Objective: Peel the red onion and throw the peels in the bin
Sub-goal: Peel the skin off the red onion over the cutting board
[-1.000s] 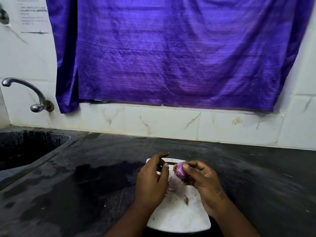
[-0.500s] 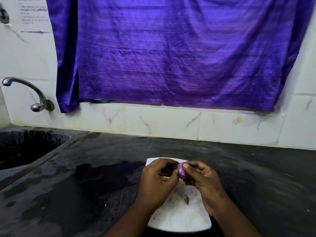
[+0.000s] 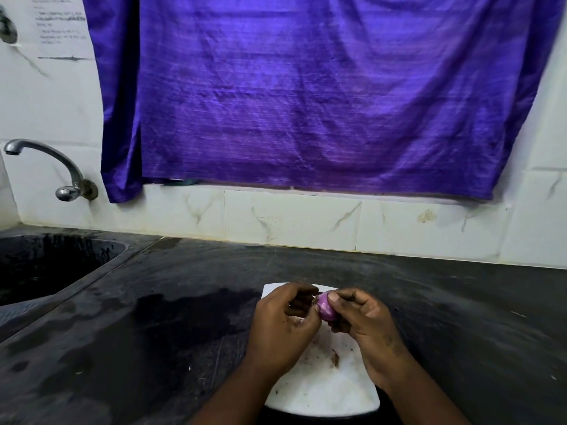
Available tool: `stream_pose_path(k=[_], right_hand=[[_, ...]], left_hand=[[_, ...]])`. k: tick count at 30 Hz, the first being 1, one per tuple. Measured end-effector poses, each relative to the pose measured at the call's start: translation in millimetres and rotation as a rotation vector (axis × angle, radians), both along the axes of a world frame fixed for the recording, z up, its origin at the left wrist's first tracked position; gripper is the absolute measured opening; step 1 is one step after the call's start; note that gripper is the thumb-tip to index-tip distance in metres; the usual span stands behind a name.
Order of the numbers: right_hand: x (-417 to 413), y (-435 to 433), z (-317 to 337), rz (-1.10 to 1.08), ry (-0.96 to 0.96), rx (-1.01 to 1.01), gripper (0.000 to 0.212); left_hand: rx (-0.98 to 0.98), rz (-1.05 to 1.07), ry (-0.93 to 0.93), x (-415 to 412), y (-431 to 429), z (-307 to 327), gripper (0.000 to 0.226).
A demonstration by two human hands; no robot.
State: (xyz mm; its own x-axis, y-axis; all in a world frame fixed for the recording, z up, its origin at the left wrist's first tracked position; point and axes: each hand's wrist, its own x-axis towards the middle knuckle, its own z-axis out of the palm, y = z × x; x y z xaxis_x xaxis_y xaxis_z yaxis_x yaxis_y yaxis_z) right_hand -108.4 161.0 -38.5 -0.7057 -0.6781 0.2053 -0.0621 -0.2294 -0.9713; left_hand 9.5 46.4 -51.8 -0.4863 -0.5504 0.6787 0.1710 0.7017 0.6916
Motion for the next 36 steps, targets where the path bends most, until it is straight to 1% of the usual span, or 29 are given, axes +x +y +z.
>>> stream_pose_path(k=[4, 7, 11, 17, 19, 23, 30, 32, 33, 36], right_hand=[[0.9, 0.0, -0.7, 0.028, -0.020, -0.016, 0.018], [1.4, -0.6, -0.6, 0.019, -0.029, -0.034, 0.031], [1.4, -0.1, 0.4, 0.017, -0.017, -0.043, 0.033], [2.8, -0.6, 0.8, 0.038, -0.041, -0.059, 0.037], [2.9, -0.6, 0.6, 0.043, -0.043, -0.055, 0.037], [2.4, 0.8, 1.2, 0.046, 0.001, -0.028, 0.032], [3.8, 1.6, 0.6, 0.089, 0.050, -0.013, 0.035], [3.3, 1.6, 0.9, 0.104, 0.022, -0.038, 0.036], [3.3, 1.8, 0.9, 0.120, -0.010, -0.059, 0.036], [3.9, 1.2, 1.0, 0.179, -0.116, -0.110, 0.033]], left_hand=[[-0.041, 0.047, 0.001, -1.2, -4.4, -2.0, 0.030], [0.031, 0.012, 0.007, -0.3, -2.8, -1.0, 0.032], [0.123, -0.066, 0.004, 2.1, 2.6, 0.9, 0.022], [0.131, -0.077, -0.055, 0.6, -1.0, -2.4, 0.032], [0.129, -0.075, -0.045, 0.3, -1.8, -3.0, 0.029], [0.209, -0.137, -0.023, 0.3, 0.2, -2.2, 0.018], [0.086, -0.199, -0.054, -0.6, -2.1, -2.8, 0.030], [0.050, -0.196, -0.049, -0.1, -0.8, -2.1, 0.033], [0.070, -0.200, -0.033, -0.2, 0.0, -2.0, 0.034], [0.207, -0.227, 0.040, -1.4, -1.5, -2.5, 0.029]])
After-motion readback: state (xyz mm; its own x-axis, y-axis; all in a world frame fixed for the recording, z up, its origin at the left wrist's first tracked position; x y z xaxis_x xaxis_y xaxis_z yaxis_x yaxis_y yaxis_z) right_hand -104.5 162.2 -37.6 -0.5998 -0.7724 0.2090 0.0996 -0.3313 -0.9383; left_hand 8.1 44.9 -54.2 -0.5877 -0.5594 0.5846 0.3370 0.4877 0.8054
